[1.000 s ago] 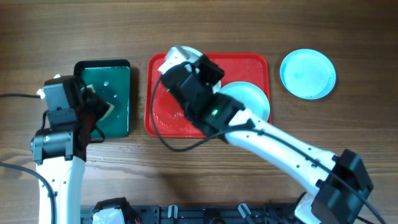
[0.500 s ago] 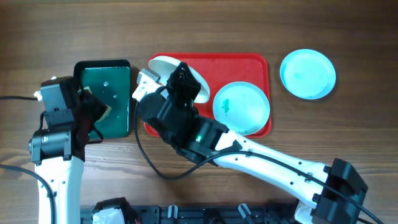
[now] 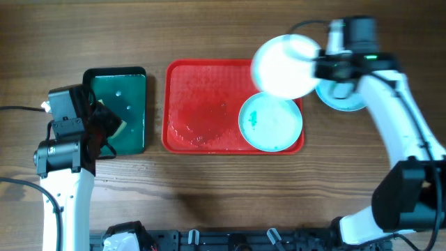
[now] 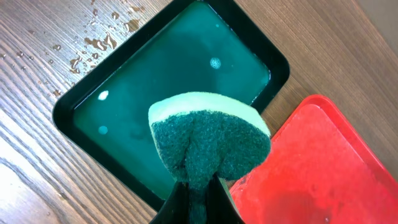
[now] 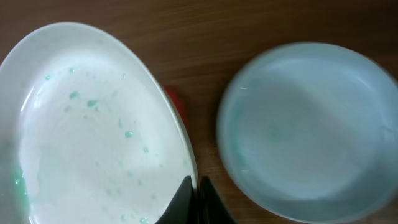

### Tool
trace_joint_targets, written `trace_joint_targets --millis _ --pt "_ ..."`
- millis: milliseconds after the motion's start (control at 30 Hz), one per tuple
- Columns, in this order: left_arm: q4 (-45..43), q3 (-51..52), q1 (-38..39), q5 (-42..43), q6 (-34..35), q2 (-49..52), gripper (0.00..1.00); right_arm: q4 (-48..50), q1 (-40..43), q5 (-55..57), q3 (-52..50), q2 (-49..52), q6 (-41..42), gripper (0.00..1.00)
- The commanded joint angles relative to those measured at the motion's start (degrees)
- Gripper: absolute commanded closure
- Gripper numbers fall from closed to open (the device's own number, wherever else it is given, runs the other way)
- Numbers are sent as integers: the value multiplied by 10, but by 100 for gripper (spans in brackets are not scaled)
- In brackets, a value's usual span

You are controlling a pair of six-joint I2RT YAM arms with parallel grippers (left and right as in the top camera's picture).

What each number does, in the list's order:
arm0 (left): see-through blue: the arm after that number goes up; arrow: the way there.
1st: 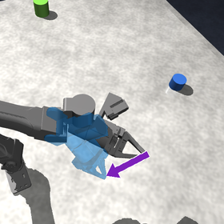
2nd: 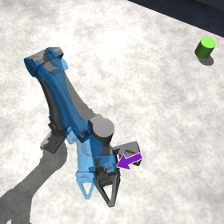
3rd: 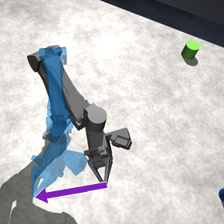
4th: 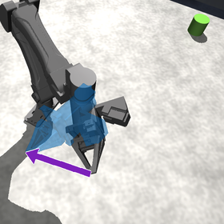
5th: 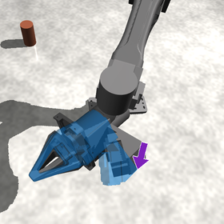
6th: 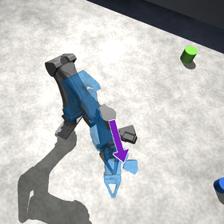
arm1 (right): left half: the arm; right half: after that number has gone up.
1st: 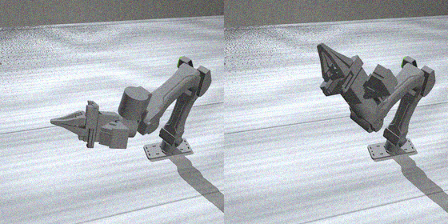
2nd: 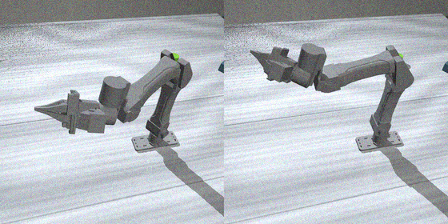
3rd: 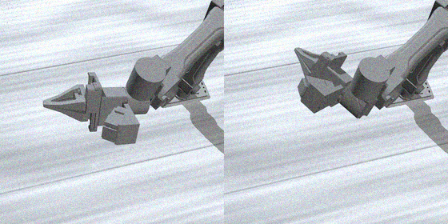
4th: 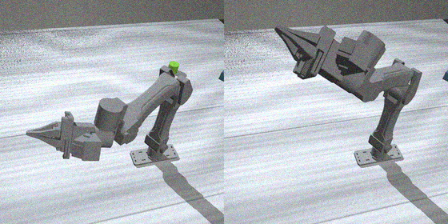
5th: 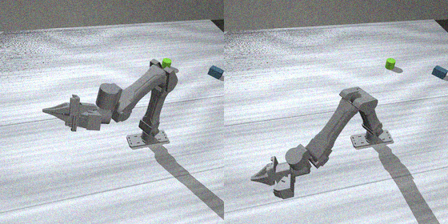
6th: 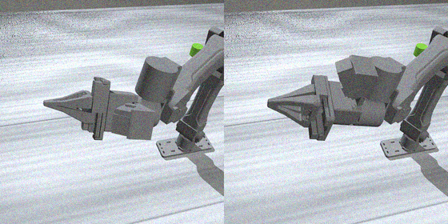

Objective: Clean dirty plates on tray and stack at the side
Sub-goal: 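Lift the plate with the right gripper and stack it at the right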

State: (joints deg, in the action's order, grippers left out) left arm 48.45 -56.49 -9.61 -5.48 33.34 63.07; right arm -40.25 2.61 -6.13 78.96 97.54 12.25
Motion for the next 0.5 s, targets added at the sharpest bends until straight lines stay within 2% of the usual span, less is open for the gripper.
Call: trace_joint_targets --millis 0,167,300,333,367,400,467 --pt "-2 2 -3 -1 2 4 96 -9 128 -92 -12 3 45 96" --pt "-2 2 -3 -1 2 5 96 24 208 -29 -72 8 75 96" --pt "-4 2 -3 -1 2 5 96 84 210 -17 -111 17 73 91" --pt "-4 2 -3 1 2 5 96 92 208 -17 -114 24 73 85" --pt "-5 2 -3 10 2 5 96 98 204 -17 -114 34 73 66" --pt "-5 2 -3 12 2 5 96 99 201 -17 -114 40 73 54" --pt "-7 2 -3 12 2 5 96 99 192 -41 -114 47 70 49"
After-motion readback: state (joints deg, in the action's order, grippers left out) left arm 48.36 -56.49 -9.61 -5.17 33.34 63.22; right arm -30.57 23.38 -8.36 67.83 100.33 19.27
